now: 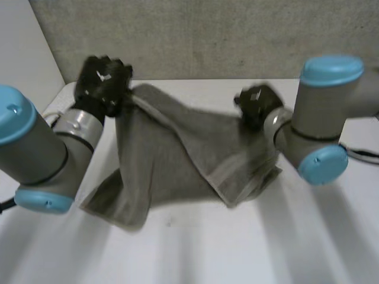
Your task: Fold the towel.
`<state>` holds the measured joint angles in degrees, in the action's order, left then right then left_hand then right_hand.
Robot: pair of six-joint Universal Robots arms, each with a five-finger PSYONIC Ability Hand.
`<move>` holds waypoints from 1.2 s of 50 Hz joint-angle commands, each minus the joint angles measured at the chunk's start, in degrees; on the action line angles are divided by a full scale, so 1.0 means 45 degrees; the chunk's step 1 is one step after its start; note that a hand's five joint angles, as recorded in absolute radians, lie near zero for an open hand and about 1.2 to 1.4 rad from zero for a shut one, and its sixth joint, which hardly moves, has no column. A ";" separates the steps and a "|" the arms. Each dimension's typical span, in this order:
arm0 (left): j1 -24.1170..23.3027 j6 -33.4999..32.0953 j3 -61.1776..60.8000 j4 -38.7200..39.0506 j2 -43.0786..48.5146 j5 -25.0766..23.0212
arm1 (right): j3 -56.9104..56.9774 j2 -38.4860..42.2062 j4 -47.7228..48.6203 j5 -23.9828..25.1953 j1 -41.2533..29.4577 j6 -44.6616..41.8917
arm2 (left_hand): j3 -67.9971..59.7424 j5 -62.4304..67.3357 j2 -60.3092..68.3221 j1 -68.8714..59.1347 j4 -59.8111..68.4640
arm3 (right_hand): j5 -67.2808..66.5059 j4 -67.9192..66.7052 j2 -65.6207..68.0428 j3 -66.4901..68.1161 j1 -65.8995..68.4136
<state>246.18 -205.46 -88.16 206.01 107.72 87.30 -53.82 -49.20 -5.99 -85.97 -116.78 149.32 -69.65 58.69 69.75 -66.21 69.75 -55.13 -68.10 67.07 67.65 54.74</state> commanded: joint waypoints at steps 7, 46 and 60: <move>-0.0136 0.0071 0.0435 0.0352 -0.0091 0.0560 | -0.1924 -0.2348 0.3363 -0.0350 -0.0200 0.1096 | -0.2300 0.2513 0.2278 -0.3064 0.2277 | -0.2986 -0.2324 0.2553 0.2425 0.5294; -0.1815 0.0402 -0.0840 -0.3162 -0.2374 0.1361 | -0.8038 -0.5120 -0.1463 0.1697 0.0014 0.4916 | -0.2300 0.2513 0.2278 -0.3064 0.2277 | 0.6402 0.7063 -0.6835 -0.6962 -0.4093; -0.3123 0.1652 -0.0993 -0.4413 -0.4268 0.1380 | -0.7031 -0.3408 0.1759 0.1568 -0.0863 0.7697 | -0.2300 0.2513 0.2278 -0.3064 0.2277 | 1.2250 1.2912 -1.2683 -1.2810 -0.9941</move>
<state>234.78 -200.13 -90.76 188.15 92.82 93.47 -91.42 -71.98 -4.34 -75.37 -118.26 183.02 -69.68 59.70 69.78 -69.50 69.77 -6.77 -16.46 17.07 16.53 14.99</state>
